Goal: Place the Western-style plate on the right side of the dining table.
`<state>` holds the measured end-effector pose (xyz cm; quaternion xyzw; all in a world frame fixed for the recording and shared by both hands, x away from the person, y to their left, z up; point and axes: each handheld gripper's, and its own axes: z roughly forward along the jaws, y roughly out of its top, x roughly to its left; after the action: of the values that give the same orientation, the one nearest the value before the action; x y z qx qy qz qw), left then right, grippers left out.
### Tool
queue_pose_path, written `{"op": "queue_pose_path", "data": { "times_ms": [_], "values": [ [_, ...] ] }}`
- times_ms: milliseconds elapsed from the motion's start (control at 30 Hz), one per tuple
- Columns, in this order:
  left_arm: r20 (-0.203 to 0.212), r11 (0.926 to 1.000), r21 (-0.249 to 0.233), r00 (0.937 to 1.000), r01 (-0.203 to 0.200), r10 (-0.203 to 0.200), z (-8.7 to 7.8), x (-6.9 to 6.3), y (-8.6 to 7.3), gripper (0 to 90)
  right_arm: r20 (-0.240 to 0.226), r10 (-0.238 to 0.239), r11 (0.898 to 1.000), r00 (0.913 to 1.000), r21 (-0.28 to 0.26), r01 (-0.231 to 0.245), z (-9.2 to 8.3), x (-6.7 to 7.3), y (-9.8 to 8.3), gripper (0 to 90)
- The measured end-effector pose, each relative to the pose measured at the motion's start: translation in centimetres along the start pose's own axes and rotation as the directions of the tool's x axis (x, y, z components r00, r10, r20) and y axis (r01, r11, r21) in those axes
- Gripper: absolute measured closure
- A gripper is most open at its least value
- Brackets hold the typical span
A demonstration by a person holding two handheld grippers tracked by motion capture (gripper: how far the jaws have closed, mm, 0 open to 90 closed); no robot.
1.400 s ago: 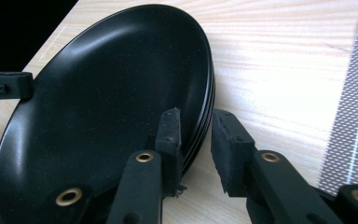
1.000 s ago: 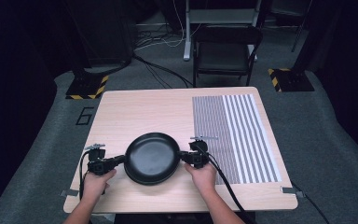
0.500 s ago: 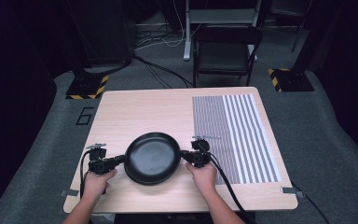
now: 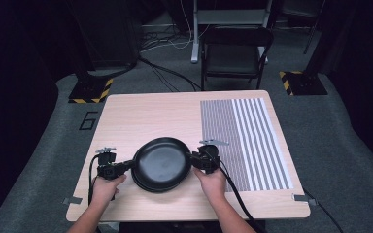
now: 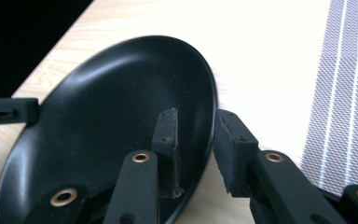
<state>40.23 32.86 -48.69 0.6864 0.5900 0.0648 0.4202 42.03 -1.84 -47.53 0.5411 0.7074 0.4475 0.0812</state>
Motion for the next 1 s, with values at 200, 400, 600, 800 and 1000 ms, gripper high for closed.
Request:
{"op": "queue_pose_path", "data": {
  "times_ms": [200,400,600,800,1000],
  "values": [
    [-0.001,0.9999,-0.01,1.0,0.005,-0.005,0.0,0.0,-0.2,79.4,-0.059,0.12,0.987,0.9911,0.115,-0.112,1.0,-1.0,-0.8,74.2],
    [0.01,0.999,-0.002,0.9989,0.045,-0.045,0.0,0.1,-0.1,79.8,-0.11,0.251,0.962,0.9618,0.135,-0.236,1.5,-1.8,-1.1,76.6],
    [0.012,0.999,0.015,0.9991,0.041,-0.041,0.3,0.1,0.2,79.7,-0.109,0.279,0.954,0.954,0.143,-0.263,1.6,-2.0,-0.7,78.2],
    [0.01,0.9979,0.005,0.9979,0.065,-0.065,0.9,0.1,0.6,80.0,-0.111,0.294,0.951,0.9493,0.137,-0.279,1.7,-2.4,-0.2,79.2],
    [0.025,0.9927,-0.006,0.9924,0.12,-0.12,1.8,0.4,1.0,79.5,-0.106,0.298,0.95,0.9487,0.129,-0.284,2.2,-2.7,0.6,80.4]
  ]
}}
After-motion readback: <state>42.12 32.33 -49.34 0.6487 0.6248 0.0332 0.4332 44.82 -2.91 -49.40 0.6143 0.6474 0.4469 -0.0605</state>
